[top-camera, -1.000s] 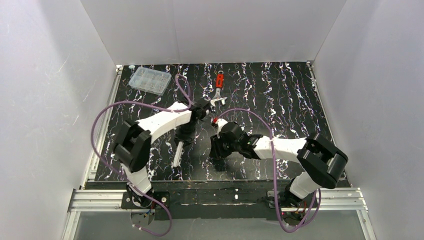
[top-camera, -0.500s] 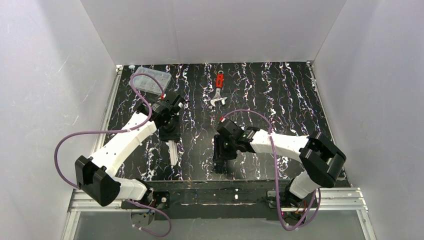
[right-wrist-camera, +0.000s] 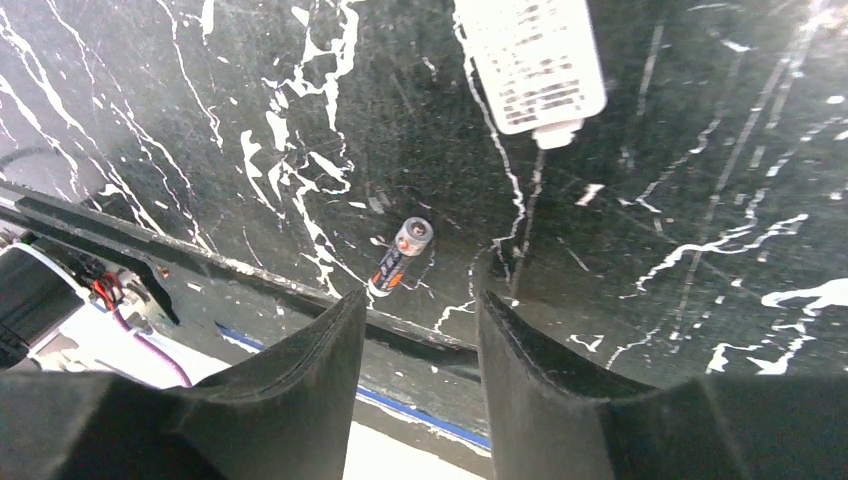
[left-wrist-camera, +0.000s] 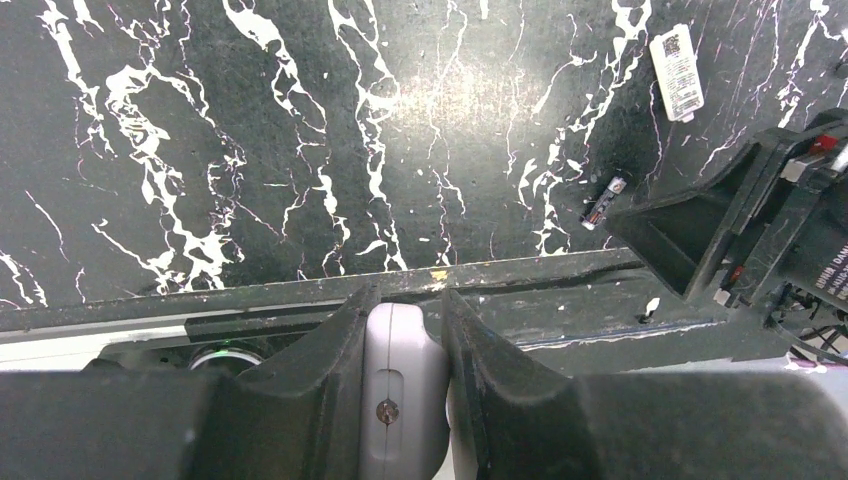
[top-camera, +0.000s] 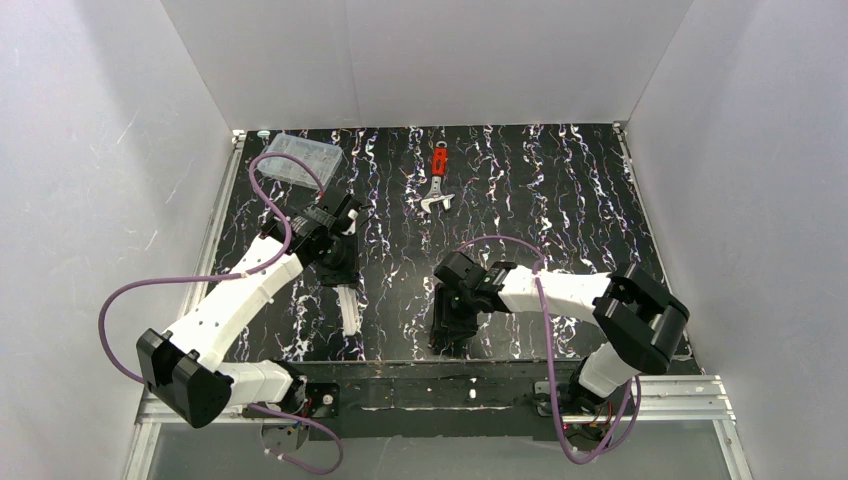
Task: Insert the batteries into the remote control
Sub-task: Pick up the battery from the center of the board.
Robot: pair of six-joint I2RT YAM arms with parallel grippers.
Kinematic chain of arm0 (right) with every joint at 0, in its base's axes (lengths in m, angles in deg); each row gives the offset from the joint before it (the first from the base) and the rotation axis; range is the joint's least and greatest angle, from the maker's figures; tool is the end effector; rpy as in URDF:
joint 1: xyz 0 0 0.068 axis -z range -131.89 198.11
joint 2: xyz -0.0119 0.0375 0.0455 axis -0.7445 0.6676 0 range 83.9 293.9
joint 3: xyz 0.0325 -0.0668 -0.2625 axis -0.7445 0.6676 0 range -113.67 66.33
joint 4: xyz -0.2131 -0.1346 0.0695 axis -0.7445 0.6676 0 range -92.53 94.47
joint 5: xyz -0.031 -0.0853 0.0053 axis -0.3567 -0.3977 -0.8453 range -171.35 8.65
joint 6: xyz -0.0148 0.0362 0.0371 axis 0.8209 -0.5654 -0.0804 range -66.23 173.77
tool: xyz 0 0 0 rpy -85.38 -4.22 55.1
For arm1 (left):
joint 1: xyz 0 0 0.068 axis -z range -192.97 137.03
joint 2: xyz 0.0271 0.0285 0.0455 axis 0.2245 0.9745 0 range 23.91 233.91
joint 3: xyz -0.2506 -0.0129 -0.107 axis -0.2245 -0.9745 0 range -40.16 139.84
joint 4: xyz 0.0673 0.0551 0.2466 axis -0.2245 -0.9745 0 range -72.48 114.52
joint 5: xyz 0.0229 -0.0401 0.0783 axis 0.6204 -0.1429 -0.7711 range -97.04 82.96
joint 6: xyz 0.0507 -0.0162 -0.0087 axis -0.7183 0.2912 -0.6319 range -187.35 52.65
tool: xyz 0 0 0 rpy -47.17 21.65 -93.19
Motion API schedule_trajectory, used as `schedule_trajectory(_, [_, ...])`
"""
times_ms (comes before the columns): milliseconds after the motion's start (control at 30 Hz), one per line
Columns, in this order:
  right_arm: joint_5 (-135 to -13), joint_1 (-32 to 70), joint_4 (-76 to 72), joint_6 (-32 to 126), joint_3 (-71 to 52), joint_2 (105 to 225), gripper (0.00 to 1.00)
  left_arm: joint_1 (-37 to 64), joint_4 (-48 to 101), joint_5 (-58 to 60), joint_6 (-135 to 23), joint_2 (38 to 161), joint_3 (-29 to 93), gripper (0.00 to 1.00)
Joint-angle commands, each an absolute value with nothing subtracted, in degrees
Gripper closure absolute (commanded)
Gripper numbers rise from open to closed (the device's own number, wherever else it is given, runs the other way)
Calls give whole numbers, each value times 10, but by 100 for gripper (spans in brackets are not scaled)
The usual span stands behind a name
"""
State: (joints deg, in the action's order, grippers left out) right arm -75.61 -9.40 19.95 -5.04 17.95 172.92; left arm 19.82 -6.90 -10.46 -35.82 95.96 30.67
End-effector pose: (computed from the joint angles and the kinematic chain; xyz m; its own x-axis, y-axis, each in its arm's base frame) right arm 0.1527 0.2465 0.1659 -0.9868 0.0348 -0.1579 -0.0376 0.9006 0.4331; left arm 0.2341 -0.1484 0.3602 -0.6472 -0.2041 -0.7345 0.1876 0.8912 -0.4129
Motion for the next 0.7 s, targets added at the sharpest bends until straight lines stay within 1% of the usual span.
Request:
schedule_trajectory(0, [-745,-103,194,-73,150,1748,49,199,-115,-87,-362,946,293,100])
schedule_trajectory(300, [-778,-104,228,-84,124,1782,59,198,-107,-74,-366,932,287,100])
schedule_trajectory(633, [-842,-106,273,-90,74,1811,61,197,-106,-70,-372,909,276,100])
schedule_trajectory(667, [-845,-106,276,-90,69,1814,61,197,-106,-57,-373,907,275,100])
